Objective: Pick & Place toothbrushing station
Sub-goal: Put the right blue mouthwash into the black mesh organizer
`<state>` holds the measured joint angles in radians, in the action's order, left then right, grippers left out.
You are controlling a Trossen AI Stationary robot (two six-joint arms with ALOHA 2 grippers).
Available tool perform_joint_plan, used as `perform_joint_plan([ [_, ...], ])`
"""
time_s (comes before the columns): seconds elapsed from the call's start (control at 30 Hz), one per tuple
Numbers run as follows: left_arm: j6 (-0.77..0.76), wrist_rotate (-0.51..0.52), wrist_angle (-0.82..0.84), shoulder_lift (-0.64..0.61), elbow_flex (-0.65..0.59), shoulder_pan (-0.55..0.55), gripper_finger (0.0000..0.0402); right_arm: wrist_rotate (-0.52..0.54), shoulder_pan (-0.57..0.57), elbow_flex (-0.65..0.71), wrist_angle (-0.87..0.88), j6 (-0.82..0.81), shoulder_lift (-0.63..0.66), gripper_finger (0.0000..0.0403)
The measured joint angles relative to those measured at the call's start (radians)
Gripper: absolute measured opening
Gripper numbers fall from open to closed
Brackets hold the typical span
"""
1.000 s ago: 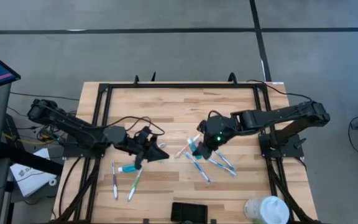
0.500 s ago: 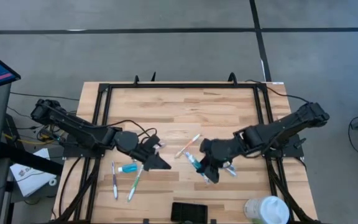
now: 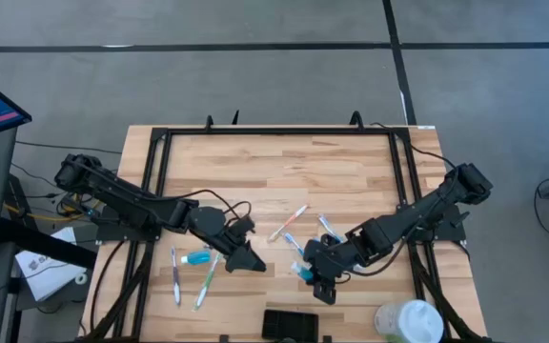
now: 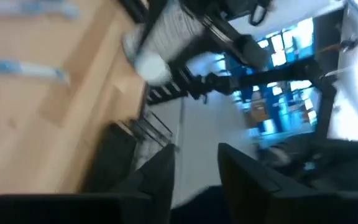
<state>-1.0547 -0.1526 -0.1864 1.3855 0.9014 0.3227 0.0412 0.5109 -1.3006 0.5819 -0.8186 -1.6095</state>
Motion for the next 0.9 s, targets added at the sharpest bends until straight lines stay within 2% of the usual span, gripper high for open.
perform_joint_plan([
  [0.2, 0.183, 0.148, -0.104, -0.01, 0.0, 0.013, 0.0156, -0.049, -0.001, -0.001, -0.064, -0.048, 0.042, 0.0131],
  [0.33, 0.266, 0.199, -0.239, -0.012, 0.0, 0.005, 0.0154, -0.151, -0.015, 0.0, -0.146, -0.081, 0.061, 0.0131],
  [0.53, 0.338, 0.199, -0.266, -0.009, 0.0, 0.006, 0.0141, -0.376, -0.048, 0.0, -0.304, -0.185, 0.067, 0.0131],
  [0.73, 0.273, 0.173, -0.267, -0.009, 0.0, 0.009, 0.0145, -0.445, -0.1, 0.0, -0.434, -0.251, 0.067, 0.0131],
  [0.9, 0.23, 0.145, -0.268, -0.009, 0.0, 0.017, 0.0155, -0.459, -0.152, 0.0, -0.454, -0.282, 0.067, 0.0131],
])
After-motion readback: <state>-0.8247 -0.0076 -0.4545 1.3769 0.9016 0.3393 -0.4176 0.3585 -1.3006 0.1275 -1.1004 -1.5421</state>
